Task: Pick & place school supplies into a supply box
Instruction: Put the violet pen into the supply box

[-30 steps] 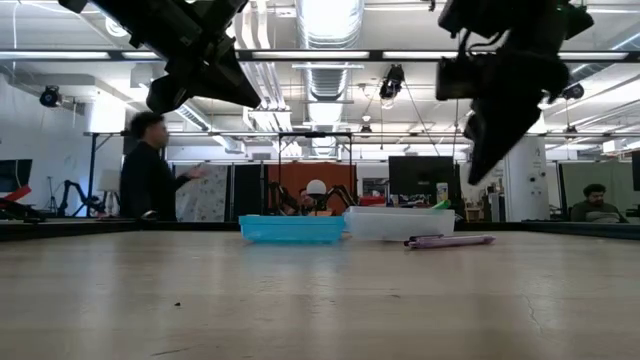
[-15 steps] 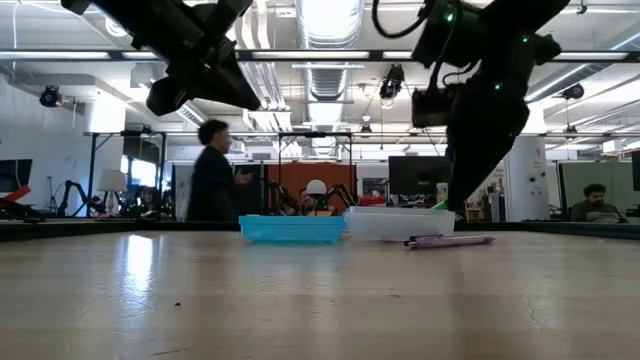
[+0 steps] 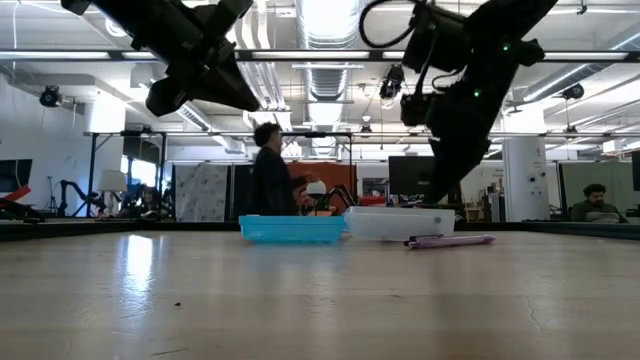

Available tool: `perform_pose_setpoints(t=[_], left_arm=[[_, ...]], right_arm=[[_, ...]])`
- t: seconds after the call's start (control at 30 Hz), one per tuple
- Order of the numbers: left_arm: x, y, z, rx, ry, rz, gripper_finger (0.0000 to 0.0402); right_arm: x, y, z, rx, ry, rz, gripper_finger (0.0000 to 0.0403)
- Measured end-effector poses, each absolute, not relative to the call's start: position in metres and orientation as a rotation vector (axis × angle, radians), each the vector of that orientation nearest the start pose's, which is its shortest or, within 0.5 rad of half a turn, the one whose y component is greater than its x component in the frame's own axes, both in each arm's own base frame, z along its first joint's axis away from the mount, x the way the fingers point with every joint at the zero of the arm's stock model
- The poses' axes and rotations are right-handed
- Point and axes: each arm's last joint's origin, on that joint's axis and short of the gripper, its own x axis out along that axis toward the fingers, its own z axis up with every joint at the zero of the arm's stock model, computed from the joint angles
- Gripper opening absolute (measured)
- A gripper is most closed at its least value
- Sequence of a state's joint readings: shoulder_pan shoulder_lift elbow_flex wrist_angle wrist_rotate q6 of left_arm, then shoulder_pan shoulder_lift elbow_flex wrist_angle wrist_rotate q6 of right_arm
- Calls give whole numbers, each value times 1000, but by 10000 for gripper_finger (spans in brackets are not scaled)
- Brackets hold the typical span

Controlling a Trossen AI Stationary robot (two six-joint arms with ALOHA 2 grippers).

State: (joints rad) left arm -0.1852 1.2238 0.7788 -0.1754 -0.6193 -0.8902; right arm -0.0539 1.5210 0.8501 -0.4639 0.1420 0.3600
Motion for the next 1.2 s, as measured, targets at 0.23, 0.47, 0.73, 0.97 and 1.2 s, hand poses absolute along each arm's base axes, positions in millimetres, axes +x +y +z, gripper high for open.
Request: perform_pose_setpoints(t=[0.23,0.47,0.73,0.97,1.2], left_arm=[[248,-29,242,-616,354,645,0],[248,-29,242,-629,349,647,0],[247,-29,239,-613,356,657,0],[246,-28,234,-644,354,670,0],[245,-28,232,-644,356,674,0]], right_arm=[[275,-30,173,285,1114,-398,48],[248,-8,199,166,1159,-285,60],[229,10,171,130,1297,-128,135],[238,9,165,9,1276,-141,200],[246,10,157,-70,1270,-77,207]])
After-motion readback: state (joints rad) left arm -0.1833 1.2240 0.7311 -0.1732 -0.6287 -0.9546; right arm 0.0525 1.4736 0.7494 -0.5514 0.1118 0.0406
